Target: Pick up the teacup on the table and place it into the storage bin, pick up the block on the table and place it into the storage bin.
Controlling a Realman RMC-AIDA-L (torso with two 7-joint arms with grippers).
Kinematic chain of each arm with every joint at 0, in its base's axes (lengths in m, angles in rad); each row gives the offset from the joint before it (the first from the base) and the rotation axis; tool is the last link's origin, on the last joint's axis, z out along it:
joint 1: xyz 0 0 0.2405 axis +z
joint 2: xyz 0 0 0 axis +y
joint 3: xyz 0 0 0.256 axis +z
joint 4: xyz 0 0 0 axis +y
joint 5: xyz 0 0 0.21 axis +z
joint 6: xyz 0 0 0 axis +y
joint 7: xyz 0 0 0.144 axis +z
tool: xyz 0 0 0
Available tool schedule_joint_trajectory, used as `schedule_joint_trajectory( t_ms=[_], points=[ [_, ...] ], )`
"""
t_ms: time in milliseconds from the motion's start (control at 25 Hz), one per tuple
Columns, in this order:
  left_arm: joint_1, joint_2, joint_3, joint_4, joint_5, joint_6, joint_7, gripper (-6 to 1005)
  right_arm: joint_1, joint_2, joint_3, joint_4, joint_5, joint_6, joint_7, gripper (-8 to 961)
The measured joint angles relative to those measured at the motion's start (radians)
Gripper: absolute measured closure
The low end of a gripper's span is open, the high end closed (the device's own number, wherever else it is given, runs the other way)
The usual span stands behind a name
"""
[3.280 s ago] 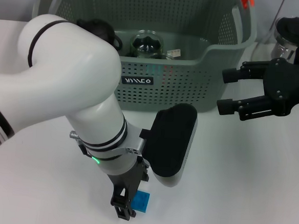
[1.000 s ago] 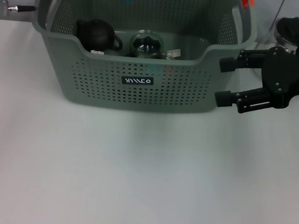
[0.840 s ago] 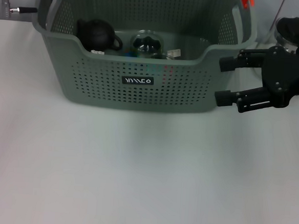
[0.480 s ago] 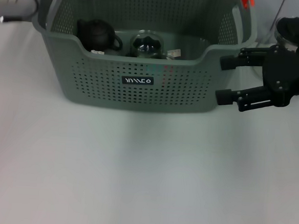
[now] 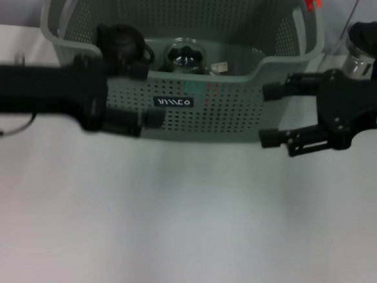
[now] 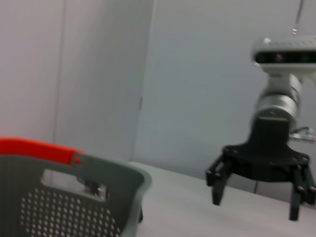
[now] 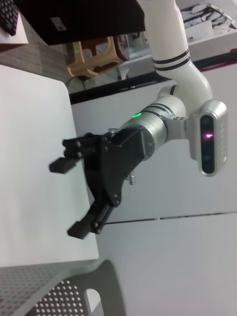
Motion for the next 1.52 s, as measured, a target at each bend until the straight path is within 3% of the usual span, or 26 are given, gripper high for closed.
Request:
schedule_joint_trajectory(
  t_ms=[120, 320, 1080, 1520],
  points=[
    [0.061, -0.024, 0.002, -0.024, 0.022, 0.020, 0.084, 48, 0.012, 0.005, -0.002, 0.034, -0.020, 0.012, -0.025, 42],
    [0.087, -0.034, 0.006, -0.048, 0.040, 0.047, 0.112, 47, 0.012, 0.021, -0.019, 0.037, -0.052, 0.022, -0.033, 43],
    [0.079, -0.034, 0.012, -0.095, 0.061, 0.060, 0.135, 47, -0.008, 0.036, -0.051, 0.078, -0.132, 0.052, -0.141, 43],
    [0.010, -0.022, 0.034, -0.303, 0.089, -0.044, 0.251, 48, -0.033, 0.031, -0.043, 0.079, -0.172, 0.080, -0.139, 42]
  ],
)
